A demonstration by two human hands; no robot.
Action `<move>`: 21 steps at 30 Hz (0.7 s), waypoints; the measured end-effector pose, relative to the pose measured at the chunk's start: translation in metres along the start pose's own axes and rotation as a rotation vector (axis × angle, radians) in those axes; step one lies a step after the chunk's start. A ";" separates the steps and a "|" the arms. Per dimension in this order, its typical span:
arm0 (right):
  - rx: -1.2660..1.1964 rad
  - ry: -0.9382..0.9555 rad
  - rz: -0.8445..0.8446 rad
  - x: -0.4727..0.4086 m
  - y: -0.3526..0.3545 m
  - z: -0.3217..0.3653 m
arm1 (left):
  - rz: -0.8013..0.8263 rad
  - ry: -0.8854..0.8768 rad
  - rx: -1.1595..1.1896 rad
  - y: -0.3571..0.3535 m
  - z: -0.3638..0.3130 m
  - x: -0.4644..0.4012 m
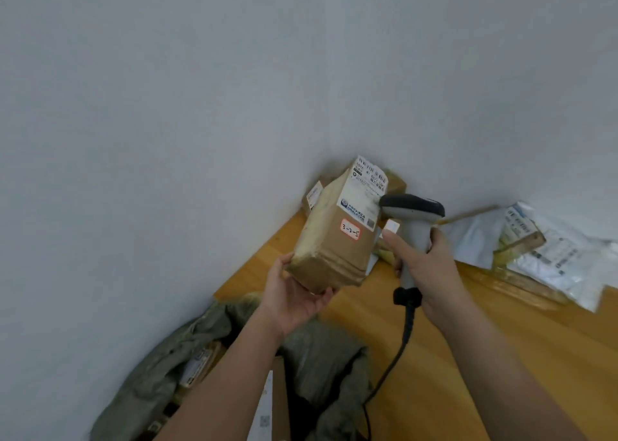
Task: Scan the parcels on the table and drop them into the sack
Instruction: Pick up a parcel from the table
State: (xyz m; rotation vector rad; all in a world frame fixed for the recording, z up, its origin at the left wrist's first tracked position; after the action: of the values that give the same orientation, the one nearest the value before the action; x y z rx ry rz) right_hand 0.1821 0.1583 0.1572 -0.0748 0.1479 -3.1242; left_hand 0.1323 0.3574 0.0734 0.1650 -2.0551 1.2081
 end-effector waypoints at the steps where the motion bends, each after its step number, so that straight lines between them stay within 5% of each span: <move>1: 0.003 0.015 -0.018 0.009 0.004 0.002 | 0.010 0.024 -0.033 -0.003 0.008 0.001; 5: 0.009 0.058 -0.097 0.033 0.030 0.011 | -0.021 0.039 -0.311 -0.017 0.037 0.006; 12: 0.176 0.056 0.002 0.051 0.055 0.012 | -0.091 0.098 -0.579 -0.044 0.067 0.020; 21: 0.306 0.109 0.070 0.056 0.104 0.032 | 0.083 0.089 -0.757 -0.102 0.103 0.033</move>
State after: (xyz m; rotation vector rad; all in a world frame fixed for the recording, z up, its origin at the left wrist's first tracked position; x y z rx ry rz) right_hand 0.1284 0.0508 0.1815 0.1011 -0.3192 -3.0387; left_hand 0.1002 0.2270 0.1374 -0.3294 -2.3043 0.4043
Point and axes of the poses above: each hand's wrist, its own x-axis away from the middle knuckle, its own y-axis out of the back of the hand, z = x × y, the point moved 4 cm from there along -x, towards the middle knuckle, and after that the axes turned 11 degrees about y, right-handed, at the moved point
